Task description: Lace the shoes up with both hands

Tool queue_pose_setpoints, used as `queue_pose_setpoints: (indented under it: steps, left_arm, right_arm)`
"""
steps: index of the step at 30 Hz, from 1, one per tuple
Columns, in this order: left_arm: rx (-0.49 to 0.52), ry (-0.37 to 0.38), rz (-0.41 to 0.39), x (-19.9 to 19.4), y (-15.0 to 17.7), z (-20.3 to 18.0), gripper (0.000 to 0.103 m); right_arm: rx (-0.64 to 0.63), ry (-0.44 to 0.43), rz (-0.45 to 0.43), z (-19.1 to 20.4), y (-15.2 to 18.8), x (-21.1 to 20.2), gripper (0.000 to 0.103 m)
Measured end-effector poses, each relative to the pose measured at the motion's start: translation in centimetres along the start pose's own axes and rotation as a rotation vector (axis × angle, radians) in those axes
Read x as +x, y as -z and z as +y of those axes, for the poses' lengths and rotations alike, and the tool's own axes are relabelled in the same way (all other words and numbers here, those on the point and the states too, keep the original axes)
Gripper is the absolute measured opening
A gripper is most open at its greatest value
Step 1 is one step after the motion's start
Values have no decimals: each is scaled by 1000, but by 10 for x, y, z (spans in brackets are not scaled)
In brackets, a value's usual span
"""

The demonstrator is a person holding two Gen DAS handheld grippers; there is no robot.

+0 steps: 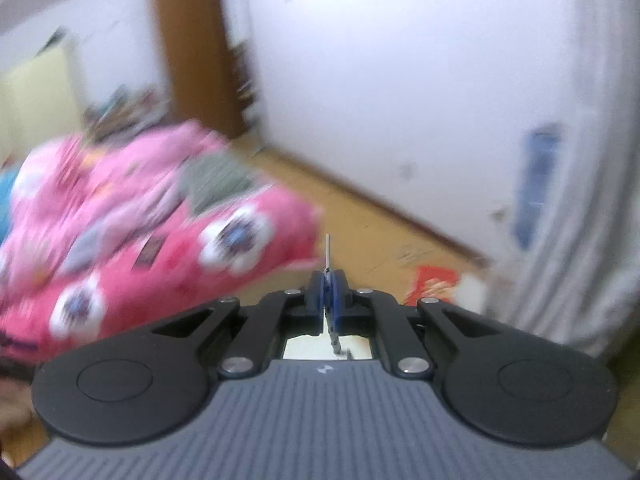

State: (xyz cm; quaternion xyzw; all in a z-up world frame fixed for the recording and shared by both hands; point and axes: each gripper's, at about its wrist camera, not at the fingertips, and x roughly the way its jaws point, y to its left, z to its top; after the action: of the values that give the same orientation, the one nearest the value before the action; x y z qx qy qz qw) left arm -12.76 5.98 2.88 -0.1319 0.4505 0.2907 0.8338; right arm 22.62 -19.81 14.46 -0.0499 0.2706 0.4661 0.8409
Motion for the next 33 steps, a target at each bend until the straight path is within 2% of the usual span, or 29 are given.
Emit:
queue_pose_setpoints:
  steps: [3, 5, 7, 11, 13, 14, 18, 23, 25, 30, 33]
  left_arm:
    - [73, 94, -4, 4, -17, -48, 83]
    - [138, 104, 18, 9, -20, -77, 83]
    - [196, 86, 57, 14, -17, -96, 82]
    - [261, -24, 131, 24, -10, -109, 81]
    - [246, -67, 152, 25, -14, -107, 81]
    - [224, -65, 156, 24, -17, -107, 81]
    - [101, 46, 166, 16, -37, -120, 81]
    - [7, 252, 197, 22, -42, -150, 81]
    - [-13, 296, 219, 30, -37, -160, 80]
    - [-52, 377, 283, 51, -28, -171, 74]
    - [-79, 443, 307, 69, -25, -167, 65]
  right_arm:
    - [100, 86, -90, -42, 15, -25, 3]
    - [149, 133, -126, -65, 28, -36, 3]
    - [200, 167, -141, -88, 39, -43, 3]
    - [277, 216, -133, -128, 63, -51, 3]
    - [297, 232, -133, -142, 73, -50, 3]
    - [291, 243, -129, -147, 78, -48, 3]
    - [216, 248, -79, -152, 95, -29, 3]
    - [61, 159, 16, -140, 122, 19, 3]
    - [-3, 100, 49, -130, 131, 31, 3]
    - [-199, -122, 110, -90, 156, 64, 3]
    - [-333, -249, 135, -65, 170, 74, 3]
